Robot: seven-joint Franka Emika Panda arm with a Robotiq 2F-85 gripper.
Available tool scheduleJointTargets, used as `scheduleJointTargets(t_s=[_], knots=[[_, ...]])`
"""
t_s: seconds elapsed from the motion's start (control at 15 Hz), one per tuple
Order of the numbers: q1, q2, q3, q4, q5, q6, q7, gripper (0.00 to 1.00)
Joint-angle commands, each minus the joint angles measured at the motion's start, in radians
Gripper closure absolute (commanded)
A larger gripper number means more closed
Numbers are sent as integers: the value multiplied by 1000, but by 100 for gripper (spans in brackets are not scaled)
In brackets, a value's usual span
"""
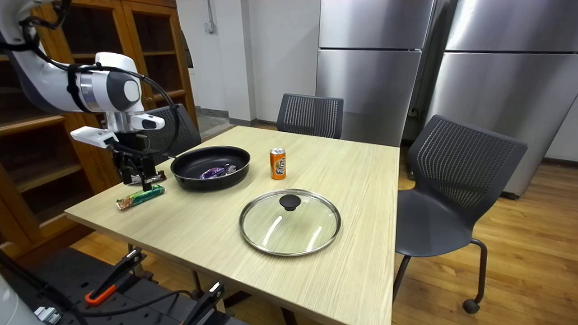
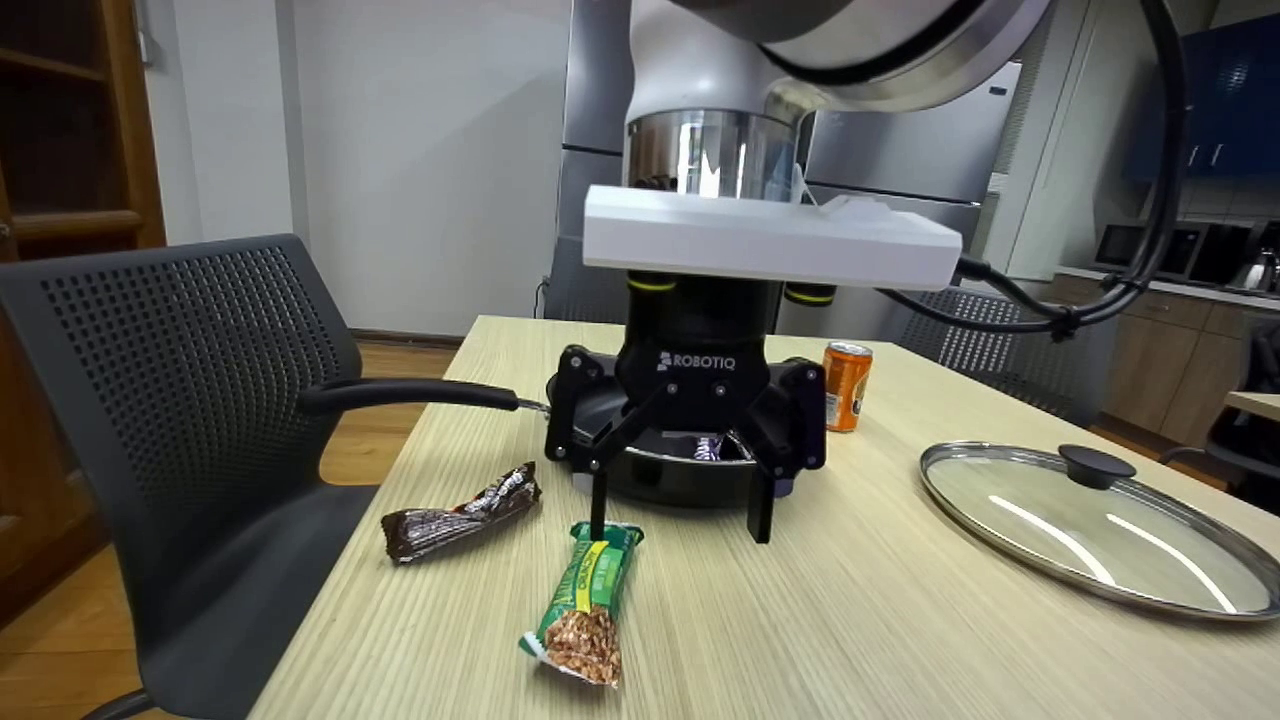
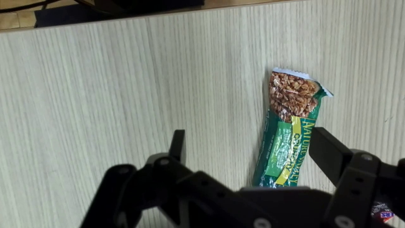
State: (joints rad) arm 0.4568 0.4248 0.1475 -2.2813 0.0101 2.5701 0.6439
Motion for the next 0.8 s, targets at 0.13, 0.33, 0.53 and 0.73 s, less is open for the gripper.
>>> scheduleJointTargets(t_s=[0.13, 0.33, 0.53, 0.73], knots=[[-5, 4, 6, -2, 12, 17, 9, 0], [3, 21, -1, 4, 10, 52, 24, 0], [14, 47, -9, 13, 12, 94, 48, 0], [30, 72, -24, 25, 9, 138, 85, 0]])
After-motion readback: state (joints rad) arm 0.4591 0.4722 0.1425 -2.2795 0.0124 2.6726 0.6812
